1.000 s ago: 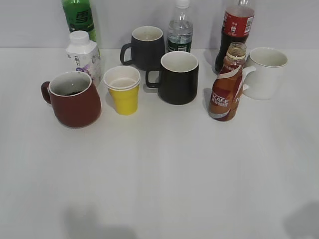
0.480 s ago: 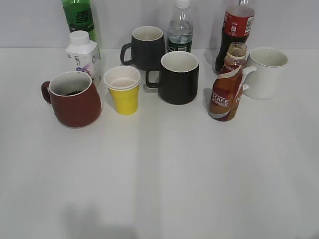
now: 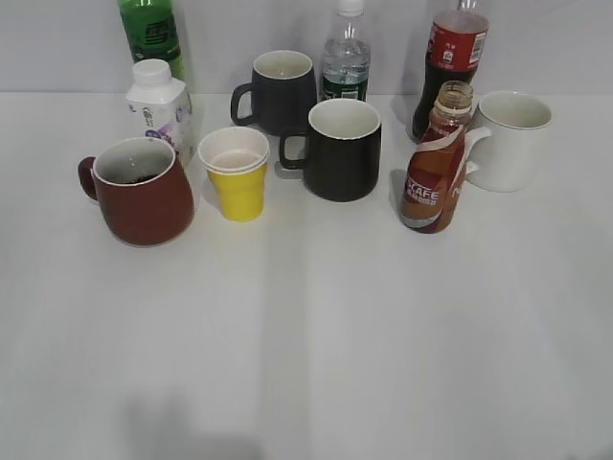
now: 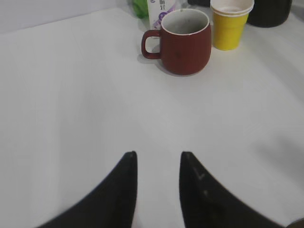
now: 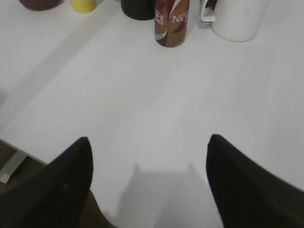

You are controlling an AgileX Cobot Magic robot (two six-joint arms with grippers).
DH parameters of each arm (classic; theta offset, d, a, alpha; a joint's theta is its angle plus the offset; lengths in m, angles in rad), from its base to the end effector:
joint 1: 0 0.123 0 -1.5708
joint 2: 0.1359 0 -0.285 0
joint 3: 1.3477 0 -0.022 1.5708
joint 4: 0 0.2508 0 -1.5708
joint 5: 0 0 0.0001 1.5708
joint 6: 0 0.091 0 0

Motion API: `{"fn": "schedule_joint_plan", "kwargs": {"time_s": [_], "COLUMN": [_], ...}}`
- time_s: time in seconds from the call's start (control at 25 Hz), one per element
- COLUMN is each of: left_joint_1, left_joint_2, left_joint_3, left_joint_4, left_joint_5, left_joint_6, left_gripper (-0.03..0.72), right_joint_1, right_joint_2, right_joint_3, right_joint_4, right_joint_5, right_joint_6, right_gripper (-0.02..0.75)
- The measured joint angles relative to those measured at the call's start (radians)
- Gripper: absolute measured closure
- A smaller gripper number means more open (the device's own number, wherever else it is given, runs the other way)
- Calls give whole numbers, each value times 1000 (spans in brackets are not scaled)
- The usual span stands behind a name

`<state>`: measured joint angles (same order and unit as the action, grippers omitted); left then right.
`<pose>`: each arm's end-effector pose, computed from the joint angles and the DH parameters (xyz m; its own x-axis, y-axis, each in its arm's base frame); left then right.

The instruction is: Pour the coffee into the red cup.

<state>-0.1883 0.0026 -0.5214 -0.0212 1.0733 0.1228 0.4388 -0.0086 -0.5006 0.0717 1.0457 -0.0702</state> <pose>-0.0077 -0.0003 0.2822 -0.4167 0.1939 -0.8881 0.2520 0.9634 0.0921 -0.0076 0.0027 0.2788 -0.3758 -0.2141 -0.9016 -0.4877 0.8730 -0.0040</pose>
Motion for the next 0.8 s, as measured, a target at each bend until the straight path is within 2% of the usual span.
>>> {"fn": "schedule_joint_plan", "kwargs": {"time_s": [0.12,0.28,0.36,0.56,0.8], "left_joint_1": [33,143,182,194,162], "left_joint_2": [-7,-10,-10,-10,-10], "left_joint_3": [0,0,0,0,0], "left_joint_4": [0,1,1,1,2], "left_joint_5": [0,-1,0,0,0], "left_joint_6": [0,0,0,0,0], "left_gripper": [446,449,449,449,449], "right_joint_1": [-91,-287,-345,-361,-330], "right_joint_2": [0,0,-1,-1,-1], "right_joint_3": [0,0,0,0,0], "right_joint_4": [0,0,0,0,0], "right_joint_5": [0,-2,-3,-3,-3], "right_joint_6": [0,2,2,2,3], "right_gripper": [183,183,183,183,183]}}
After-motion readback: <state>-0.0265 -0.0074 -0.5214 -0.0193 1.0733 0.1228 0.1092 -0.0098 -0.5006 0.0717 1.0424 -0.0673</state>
